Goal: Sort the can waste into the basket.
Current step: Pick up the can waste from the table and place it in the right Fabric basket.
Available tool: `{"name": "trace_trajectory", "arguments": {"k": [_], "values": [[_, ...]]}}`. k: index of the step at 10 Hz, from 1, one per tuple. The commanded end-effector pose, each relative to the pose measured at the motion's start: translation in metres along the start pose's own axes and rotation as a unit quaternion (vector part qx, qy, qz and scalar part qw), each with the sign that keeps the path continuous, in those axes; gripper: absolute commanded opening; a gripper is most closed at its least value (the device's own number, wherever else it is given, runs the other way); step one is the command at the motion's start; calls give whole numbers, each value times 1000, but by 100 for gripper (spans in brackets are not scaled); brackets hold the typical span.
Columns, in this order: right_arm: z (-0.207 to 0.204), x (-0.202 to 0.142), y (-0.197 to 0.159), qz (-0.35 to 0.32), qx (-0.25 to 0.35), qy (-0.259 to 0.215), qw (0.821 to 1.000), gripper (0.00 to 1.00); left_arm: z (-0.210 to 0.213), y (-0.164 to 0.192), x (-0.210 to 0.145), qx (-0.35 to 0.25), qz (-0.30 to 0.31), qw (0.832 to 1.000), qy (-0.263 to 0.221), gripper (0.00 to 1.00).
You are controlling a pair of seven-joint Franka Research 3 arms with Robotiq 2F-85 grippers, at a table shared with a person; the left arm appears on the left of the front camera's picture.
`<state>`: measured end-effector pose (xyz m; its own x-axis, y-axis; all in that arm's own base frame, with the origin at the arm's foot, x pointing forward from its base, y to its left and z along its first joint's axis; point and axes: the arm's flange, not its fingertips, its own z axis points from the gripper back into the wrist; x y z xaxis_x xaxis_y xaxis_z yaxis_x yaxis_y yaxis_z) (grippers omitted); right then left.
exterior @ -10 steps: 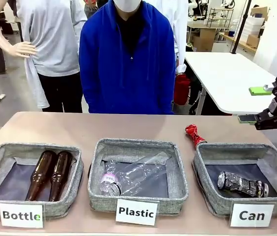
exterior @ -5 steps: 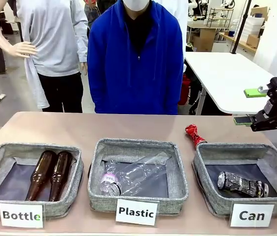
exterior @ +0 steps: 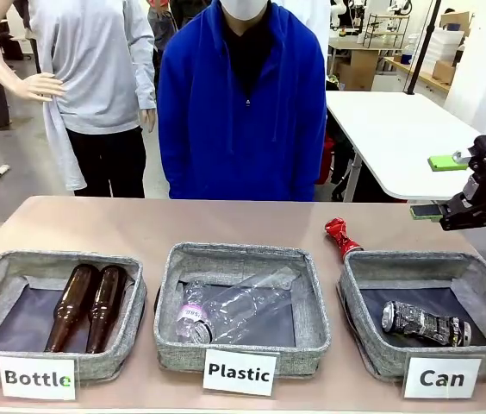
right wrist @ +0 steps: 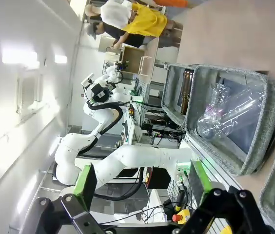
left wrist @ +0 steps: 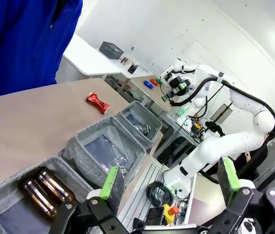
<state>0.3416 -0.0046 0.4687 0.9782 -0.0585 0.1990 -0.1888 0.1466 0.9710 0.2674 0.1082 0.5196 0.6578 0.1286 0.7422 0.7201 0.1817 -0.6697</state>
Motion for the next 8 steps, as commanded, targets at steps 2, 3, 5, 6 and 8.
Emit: {"name": "trace_trajectory", "arguments": {"k": [2, 3, 5, 6, 8], "values": [[-25, 35, 23, 92, -250, 3, 964, 100, 0, -3, 3, -7, 1, 1000, -7, 100], [-31, 65, 20, 85, -419, -56, 902, 100, 0, -3, 3, -7, 1, 1000, -7, 100], [-41, 104, 7, 55, -554, -38, 830, 100, 0, -3, 3, -7, 1, 1000, -7, 100], [-44, 118, 4, 42, -595, -34, 802, 100, 0, -3, 3, -7, 1, 1000, -7, 100], [-46, 119, 13, 75, -540, -48, 837, 100, 0, -3, 3, -7, 1, 1000, -7, 100]]}}
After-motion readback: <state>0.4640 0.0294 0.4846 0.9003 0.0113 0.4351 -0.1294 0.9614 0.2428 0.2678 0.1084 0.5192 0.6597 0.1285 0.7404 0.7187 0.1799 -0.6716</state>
